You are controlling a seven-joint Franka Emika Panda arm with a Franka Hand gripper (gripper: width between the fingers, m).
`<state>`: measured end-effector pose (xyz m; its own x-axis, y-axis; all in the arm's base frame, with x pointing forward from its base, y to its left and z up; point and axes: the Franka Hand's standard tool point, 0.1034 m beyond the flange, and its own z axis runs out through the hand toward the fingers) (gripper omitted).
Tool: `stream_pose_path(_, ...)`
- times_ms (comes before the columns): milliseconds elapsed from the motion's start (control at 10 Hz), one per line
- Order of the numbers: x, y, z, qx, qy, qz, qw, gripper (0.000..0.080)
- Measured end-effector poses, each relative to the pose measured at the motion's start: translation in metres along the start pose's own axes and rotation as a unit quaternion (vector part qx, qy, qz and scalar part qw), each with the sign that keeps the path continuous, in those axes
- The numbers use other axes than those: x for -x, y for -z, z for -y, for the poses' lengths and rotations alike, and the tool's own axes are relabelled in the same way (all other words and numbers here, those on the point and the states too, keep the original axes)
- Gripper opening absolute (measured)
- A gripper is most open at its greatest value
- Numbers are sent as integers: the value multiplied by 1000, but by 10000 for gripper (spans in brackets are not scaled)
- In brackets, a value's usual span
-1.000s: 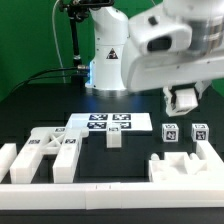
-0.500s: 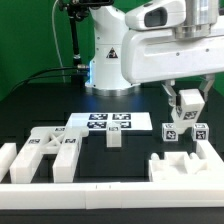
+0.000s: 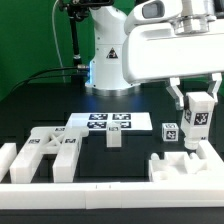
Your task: Assemble chair
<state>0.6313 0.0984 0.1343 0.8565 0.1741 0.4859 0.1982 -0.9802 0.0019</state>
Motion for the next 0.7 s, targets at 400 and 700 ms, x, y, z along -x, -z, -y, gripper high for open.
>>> stream_pose_path(400,6,-17,3,-2,1,6,1000,285)
stream_pose_path(700,3,-33,7,-4,1,3,1000,285)
